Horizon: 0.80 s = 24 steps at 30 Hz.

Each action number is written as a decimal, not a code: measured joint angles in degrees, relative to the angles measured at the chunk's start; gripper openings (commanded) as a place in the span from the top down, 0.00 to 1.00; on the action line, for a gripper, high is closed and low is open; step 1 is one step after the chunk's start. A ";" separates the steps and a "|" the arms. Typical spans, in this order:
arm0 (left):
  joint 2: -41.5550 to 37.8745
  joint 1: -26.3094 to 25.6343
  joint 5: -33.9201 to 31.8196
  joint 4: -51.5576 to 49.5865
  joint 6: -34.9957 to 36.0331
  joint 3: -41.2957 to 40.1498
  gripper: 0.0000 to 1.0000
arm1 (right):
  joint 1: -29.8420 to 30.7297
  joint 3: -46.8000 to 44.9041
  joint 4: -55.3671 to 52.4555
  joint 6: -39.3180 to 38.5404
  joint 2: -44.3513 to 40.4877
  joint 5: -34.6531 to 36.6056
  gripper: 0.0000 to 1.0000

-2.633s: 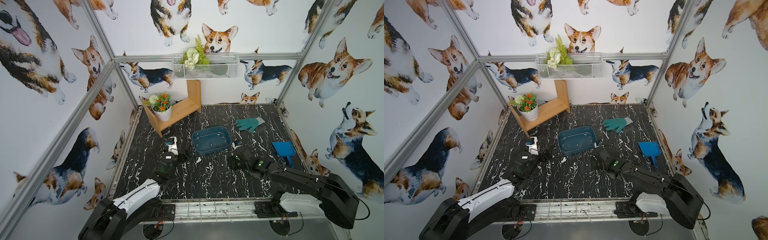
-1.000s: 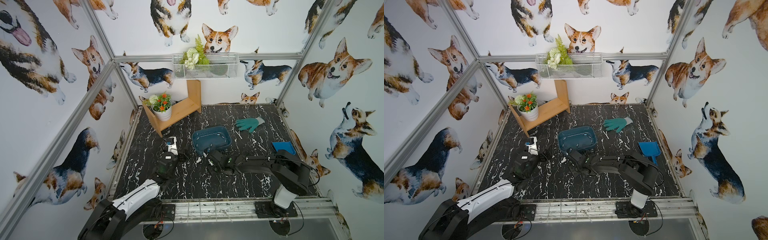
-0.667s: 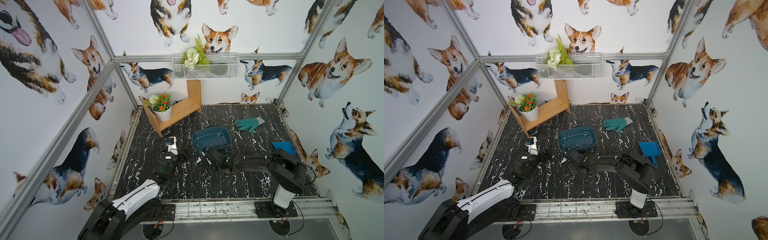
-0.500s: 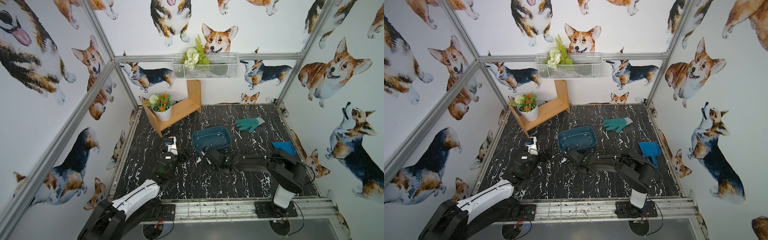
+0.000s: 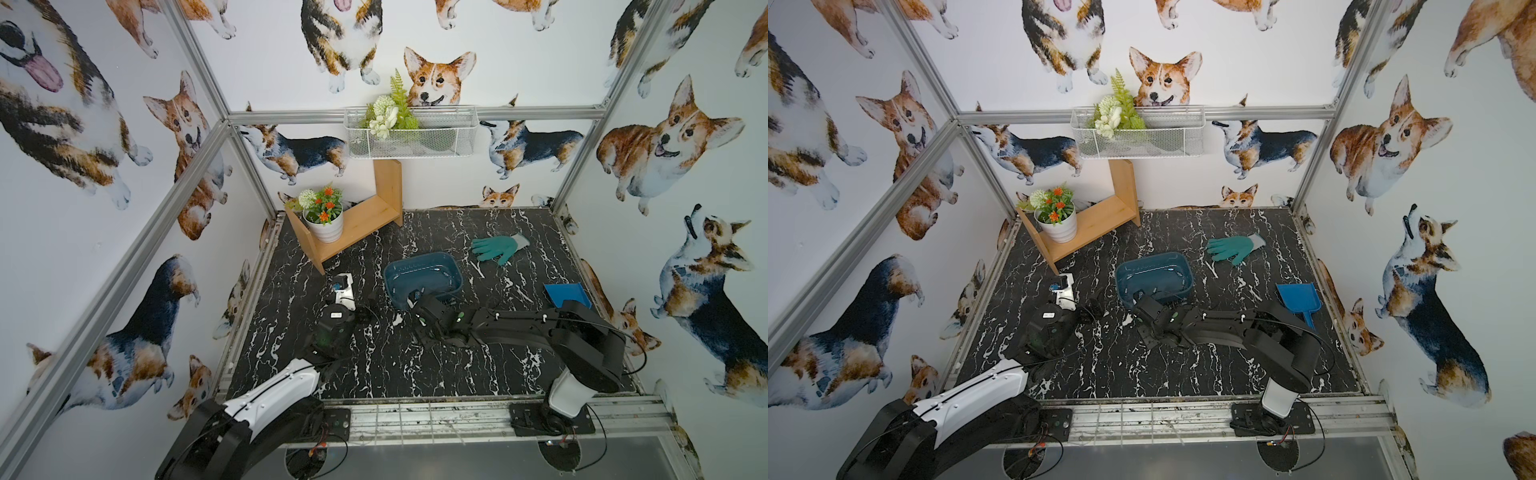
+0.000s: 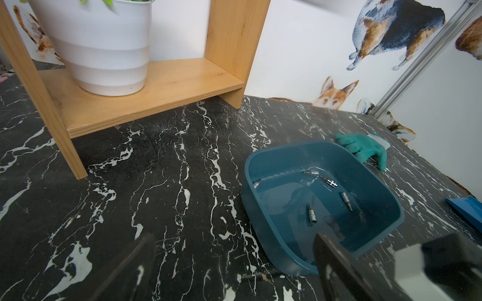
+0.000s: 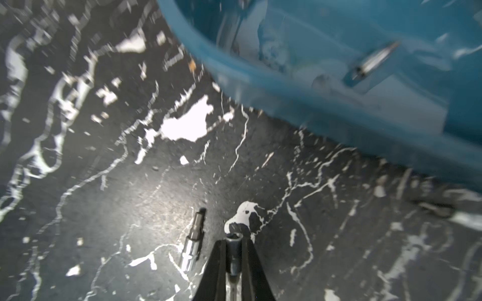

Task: Put the bit on the desktop into the storage box
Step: Pick up the screwdriver bit from the center of the board, then place the screwdriver bit in the storage box.

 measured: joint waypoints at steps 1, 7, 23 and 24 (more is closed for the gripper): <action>0.00 0.00 0.00 0.00 0.00 0.00 0.00 | 0.00 0.02 -0.04 0.00 -0.94 0.42 0.90; 0.07 0.00 0.02 0.00 -0.02 0.00 0.00 | -2.49 0.90 -0.55 -0.07 -6.36 2.97 0.90; -1.42 -0.02 0.26 -0.85 -0.46 0.94 0.00 | -19.67 10.62 9.92 -1.27 3.50 -3.13 0.81; -1.36 -0.02 0.31 -0.96 -0.52 1.25 0.00 | -20.00 11.06 10.12 -1.36 4.07 -3.13 0.68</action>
